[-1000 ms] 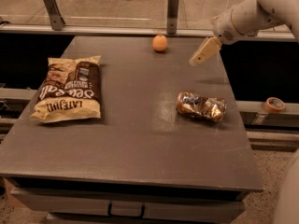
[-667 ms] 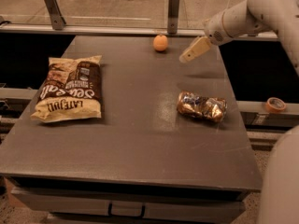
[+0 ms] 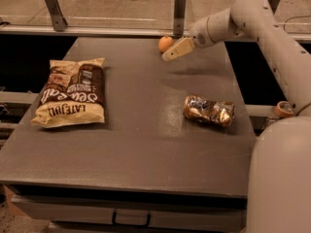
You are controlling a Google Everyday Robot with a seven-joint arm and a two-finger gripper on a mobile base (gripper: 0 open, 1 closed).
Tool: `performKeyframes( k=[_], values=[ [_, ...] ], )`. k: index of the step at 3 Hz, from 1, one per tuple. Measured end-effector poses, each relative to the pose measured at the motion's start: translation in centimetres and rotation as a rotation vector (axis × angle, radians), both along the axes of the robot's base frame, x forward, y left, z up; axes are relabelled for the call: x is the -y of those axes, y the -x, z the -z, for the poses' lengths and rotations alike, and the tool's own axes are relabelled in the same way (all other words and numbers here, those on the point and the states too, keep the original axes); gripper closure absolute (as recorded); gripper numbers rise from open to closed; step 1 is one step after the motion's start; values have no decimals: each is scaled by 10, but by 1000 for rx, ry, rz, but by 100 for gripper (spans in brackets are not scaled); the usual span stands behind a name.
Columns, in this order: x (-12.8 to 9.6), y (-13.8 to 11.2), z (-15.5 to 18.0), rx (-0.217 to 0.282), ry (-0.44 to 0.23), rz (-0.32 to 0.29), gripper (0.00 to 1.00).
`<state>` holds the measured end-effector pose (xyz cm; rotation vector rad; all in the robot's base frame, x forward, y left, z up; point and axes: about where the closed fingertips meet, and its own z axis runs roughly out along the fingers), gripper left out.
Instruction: Move orange near brown chip bag
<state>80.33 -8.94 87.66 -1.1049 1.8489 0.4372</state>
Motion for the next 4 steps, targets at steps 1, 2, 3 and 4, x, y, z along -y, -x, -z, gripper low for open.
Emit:
performKeyframes(
  k=[1,2,3,4],
  values=[
    [-21,-10,13,-4,-15,23,0],
    [-30,-24,25,-4,-36,67,0],
    [-30,-38,31,5,-59,108,19],
    [-33,-43,33,6,-79,117,41]
  ],
)
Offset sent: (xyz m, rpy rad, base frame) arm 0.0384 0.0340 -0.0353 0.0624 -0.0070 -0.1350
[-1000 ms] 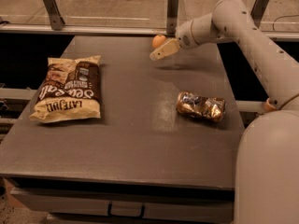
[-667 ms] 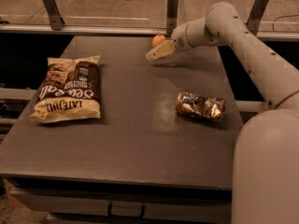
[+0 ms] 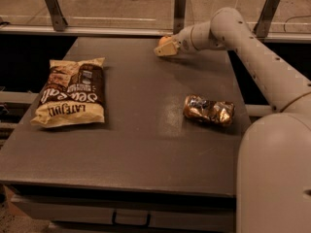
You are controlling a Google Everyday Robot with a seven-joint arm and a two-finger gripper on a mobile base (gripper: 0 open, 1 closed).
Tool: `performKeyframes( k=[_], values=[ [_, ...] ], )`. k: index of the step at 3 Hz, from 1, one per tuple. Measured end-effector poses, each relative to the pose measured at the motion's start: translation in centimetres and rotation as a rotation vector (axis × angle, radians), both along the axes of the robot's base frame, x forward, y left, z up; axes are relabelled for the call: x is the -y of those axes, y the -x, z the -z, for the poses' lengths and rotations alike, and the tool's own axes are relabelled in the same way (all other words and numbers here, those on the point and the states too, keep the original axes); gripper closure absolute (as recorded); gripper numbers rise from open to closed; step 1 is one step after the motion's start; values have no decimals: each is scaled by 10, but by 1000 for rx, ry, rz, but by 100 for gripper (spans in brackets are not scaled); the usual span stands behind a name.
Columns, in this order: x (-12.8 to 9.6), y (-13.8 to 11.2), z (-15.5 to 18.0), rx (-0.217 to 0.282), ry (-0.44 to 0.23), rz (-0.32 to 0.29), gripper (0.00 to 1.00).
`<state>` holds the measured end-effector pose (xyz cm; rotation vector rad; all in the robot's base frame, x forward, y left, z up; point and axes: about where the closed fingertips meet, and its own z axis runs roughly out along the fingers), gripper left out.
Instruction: Move orange near brown chip bag
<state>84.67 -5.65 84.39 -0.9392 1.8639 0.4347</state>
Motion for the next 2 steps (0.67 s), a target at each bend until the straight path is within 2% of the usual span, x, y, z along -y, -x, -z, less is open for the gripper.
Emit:
performKeyframes(
  k=[1,2],
  values=[
    [-6,3,1,-7,-22,-17,65],
    [-17,17,-15,13,-44,-86,88]
  ],
)
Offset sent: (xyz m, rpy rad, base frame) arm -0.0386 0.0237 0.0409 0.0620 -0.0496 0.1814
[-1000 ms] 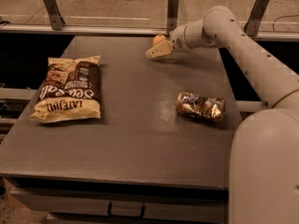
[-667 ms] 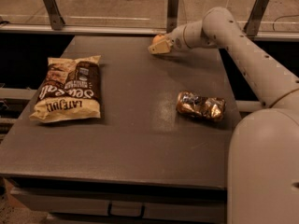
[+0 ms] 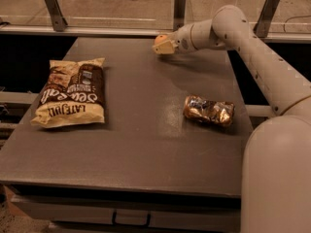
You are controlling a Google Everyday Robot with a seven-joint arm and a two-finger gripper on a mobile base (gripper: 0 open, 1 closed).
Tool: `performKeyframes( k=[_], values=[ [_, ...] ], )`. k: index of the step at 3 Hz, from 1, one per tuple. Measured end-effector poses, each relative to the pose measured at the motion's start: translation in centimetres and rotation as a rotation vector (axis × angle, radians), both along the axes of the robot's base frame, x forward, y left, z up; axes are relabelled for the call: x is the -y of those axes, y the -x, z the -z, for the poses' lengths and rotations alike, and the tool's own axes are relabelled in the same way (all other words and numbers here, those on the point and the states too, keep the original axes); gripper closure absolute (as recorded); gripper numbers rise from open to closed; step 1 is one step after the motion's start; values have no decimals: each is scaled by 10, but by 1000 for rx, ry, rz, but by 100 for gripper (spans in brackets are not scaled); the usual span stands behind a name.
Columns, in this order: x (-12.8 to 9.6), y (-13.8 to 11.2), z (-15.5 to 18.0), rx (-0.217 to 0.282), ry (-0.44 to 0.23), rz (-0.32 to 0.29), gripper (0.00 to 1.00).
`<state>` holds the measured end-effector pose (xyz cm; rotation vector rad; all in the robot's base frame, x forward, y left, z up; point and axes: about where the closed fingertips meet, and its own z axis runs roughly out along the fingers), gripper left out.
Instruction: Move orange near brown chip bag
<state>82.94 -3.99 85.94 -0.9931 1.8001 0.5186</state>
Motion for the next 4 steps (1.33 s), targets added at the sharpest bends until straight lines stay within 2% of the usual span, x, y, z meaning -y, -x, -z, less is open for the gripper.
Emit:
performKeyframes(
  k=[1,3,4],
  values=[
    [-19,30,-26,41,-5,-120,100],
    [-22,30,-21,21,-16,-122,100],
    [-57,61,-18,6,-20,-233,100]
  ],
)
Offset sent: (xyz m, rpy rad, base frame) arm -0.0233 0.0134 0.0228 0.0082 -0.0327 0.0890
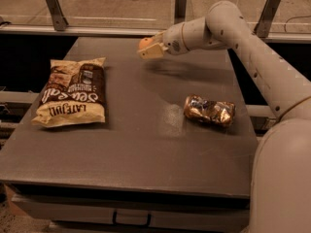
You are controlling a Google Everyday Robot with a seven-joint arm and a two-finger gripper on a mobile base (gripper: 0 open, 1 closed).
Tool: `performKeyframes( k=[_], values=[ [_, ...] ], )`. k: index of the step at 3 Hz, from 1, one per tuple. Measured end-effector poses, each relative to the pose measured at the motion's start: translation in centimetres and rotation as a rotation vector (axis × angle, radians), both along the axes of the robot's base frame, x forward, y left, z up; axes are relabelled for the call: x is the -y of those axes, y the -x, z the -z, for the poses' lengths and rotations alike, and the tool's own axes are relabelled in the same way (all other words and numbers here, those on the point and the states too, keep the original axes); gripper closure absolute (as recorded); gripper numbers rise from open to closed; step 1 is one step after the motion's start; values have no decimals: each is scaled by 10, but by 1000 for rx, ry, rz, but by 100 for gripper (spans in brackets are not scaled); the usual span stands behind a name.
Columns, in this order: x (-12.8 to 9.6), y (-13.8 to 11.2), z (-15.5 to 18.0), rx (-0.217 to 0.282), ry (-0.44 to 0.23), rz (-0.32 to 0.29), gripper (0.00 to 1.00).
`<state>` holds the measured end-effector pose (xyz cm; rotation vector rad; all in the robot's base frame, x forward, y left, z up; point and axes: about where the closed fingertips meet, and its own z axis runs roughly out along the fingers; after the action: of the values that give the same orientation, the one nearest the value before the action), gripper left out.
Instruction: Move orange near brown chip bag
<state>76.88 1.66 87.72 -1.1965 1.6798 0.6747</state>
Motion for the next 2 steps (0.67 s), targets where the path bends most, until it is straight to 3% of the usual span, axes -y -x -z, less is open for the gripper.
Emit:
performKeyframes(
  k=[2],
  values=[
    [-79,81,-2,-17,-41,-251,100]
  ],
)
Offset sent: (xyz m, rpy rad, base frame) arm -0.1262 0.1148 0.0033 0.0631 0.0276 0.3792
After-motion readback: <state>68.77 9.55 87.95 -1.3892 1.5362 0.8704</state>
